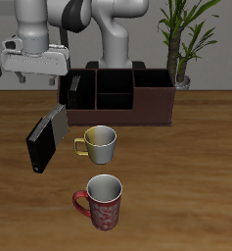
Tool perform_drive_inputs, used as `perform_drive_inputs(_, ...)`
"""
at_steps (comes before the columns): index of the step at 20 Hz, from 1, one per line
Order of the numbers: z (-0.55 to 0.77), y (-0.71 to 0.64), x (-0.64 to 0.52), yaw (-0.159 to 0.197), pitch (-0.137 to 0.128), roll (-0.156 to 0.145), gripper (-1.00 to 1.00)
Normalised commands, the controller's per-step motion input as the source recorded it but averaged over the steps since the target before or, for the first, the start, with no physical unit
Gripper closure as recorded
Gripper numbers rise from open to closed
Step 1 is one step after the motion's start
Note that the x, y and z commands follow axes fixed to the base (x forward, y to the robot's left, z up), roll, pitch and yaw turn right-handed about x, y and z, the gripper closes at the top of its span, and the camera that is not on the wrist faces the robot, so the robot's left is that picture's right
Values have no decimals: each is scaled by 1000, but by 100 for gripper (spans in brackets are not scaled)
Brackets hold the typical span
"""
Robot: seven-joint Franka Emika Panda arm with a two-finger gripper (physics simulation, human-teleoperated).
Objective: Place the left black book into the back desk caddy's left compartment and place the yellow book into the back desk caddy's right compartment and place the right black book into the back desk caddy's right compartment
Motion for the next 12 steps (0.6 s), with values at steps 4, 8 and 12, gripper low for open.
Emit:
perform_drive_inputs(4,-111,20,87,-35,-27,-15,-100)
perform_drive_inputs(8,-228,340,69,-35,-12,52,-100)
perform_drive_inputs(12,-111,155,99,-43,-36,-10,-100)
